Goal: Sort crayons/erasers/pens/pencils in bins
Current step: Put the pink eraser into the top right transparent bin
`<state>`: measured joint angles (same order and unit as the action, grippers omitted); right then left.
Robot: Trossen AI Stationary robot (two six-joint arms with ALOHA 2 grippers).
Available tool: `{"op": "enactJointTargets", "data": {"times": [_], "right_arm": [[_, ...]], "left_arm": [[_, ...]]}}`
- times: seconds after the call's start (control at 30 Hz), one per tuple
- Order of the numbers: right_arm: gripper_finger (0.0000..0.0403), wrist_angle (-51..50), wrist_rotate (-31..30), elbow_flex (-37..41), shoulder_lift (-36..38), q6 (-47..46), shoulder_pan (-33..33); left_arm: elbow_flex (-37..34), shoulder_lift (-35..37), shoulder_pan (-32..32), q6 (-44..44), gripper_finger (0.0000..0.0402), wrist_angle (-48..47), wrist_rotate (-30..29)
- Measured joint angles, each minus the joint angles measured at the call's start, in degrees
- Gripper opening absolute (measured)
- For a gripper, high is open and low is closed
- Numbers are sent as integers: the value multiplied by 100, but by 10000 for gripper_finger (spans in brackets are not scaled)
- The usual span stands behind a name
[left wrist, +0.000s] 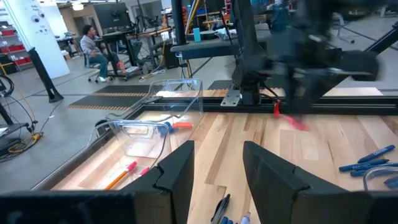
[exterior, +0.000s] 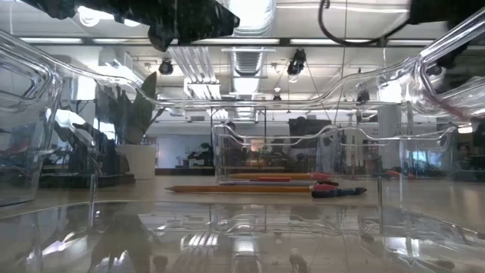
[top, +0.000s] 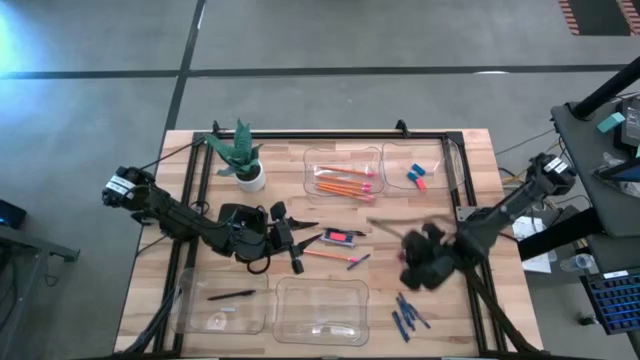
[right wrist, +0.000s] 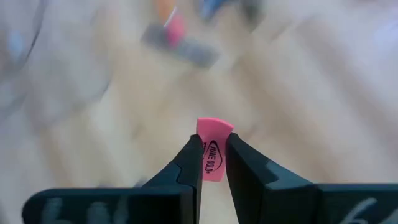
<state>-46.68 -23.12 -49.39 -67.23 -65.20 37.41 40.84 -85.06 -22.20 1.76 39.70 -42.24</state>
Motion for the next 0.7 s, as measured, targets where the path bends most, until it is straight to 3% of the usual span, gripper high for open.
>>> {"op": "enactJointTargets", "data": {"times": [0.13, 0.3, 0.53, 0.7], "right_arm": [[49, -444, -596, 0, 564, 585, -1013], [49, -686, -687, 0, 1103, 1787, -2820], [49, -676, -632, -1, 1380, 3241, -5483], [49, -351, -63, 166, 1132, 3881, -6688]], "left_arm": [[0, 0, 0, 0, 125, 0, 0], [0, 0, 0, 3, 125, 0, 0], [0, 0, 0, 4, 125, 2, 0], [0, 0, 0, 4, 125, 2, 0]]}}
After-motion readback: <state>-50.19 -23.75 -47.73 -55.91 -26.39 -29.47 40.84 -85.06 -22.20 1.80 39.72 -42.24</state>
